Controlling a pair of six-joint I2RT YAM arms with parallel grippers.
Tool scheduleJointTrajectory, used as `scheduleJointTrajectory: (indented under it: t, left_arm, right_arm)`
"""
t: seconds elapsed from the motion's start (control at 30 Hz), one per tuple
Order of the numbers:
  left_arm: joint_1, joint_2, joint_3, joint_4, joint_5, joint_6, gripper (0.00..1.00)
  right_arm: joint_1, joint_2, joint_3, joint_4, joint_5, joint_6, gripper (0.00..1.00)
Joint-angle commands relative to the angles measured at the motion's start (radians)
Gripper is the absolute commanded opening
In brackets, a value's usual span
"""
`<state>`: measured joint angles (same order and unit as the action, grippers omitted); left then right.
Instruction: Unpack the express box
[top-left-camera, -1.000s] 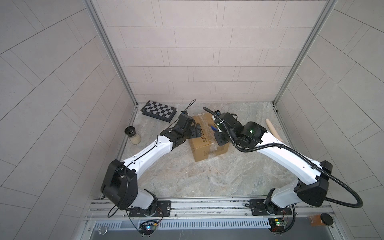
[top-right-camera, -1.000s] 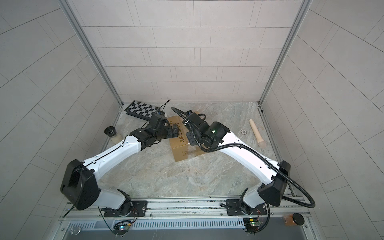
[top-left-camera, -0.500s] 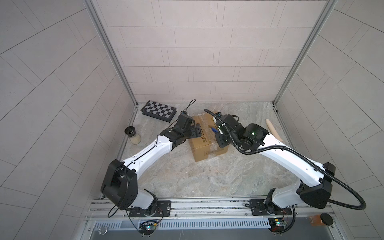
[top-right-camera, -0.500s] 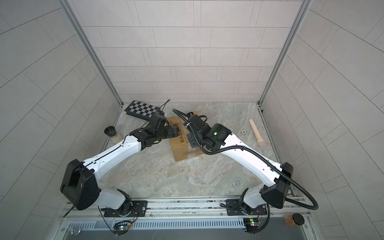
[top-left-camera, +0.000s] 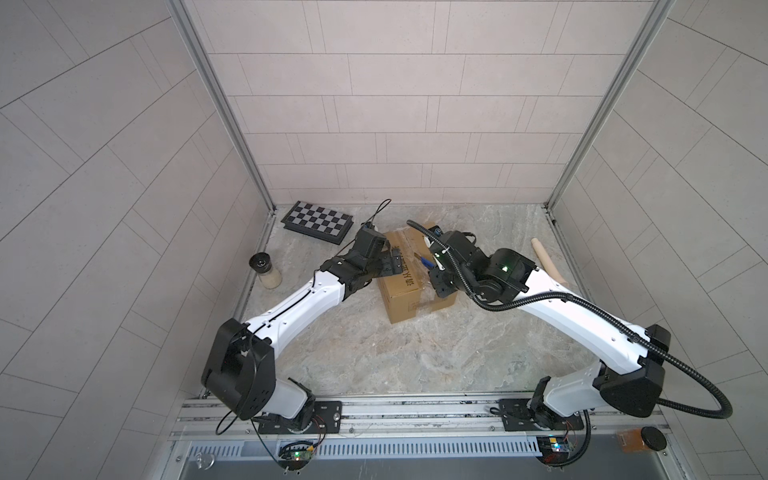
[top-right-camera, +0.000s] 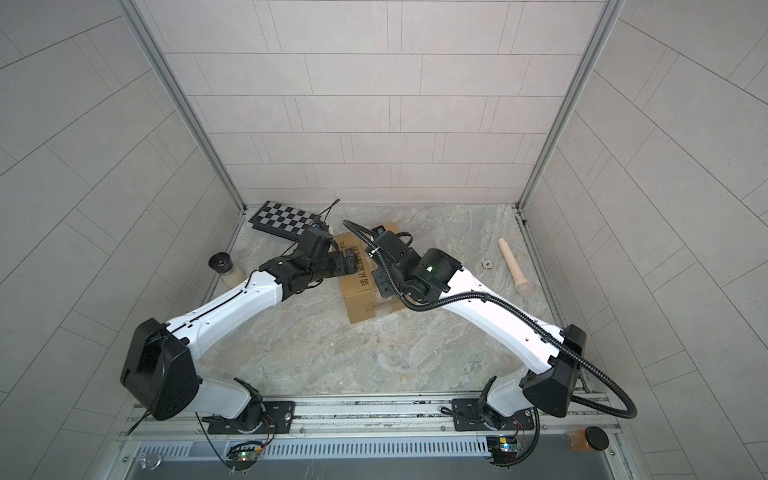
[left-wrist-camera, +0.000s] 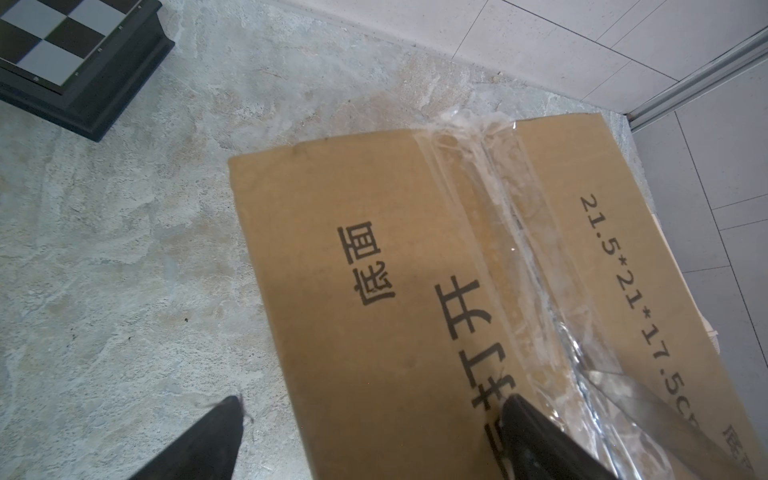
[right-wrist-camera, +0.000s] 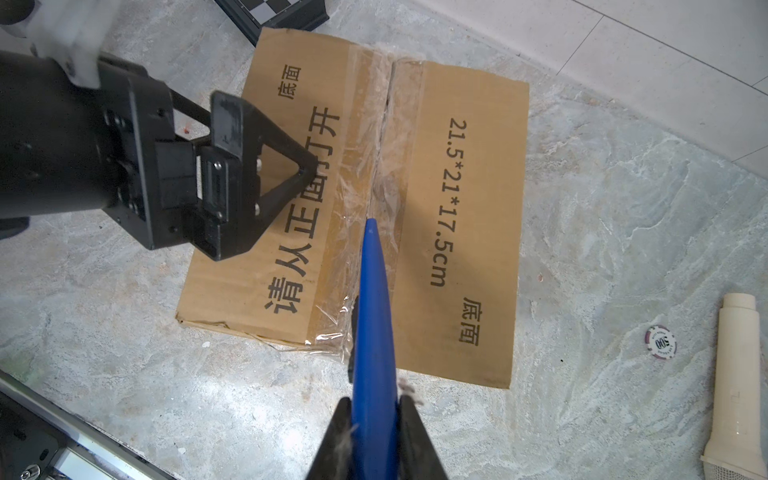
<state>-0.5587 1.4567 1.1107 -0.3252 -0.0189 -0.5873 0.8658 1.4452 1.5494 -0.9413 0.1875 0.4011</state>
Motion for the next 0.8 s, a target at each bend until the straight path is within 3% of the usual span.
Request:
scheduleJointTrajectory:
  t: [0.0, 0.5, 0.77]
  left_arm:
    - [0.000, 0.037, -0.043, -0.113, -0.006, 0.018, 1.00]
    - [0.002, 0.018, -0.029, -0.092, 0.027, 0.021, 1.00]
    - [0.036, -0.095, 0.001, -0.035, 0.108, 0.035, 1.00]
  right_arm:
    - [0.008, -0.017, -0.014, 0.002, 0.005, 0.016, 0.00]
    - [0.003, 0.049, -0.016, 0.062, -0.025, -0.004, 0.00]
    - [-0.021, 0.084, 0.013, 0.074, -0.059, -0.044, 0.00]
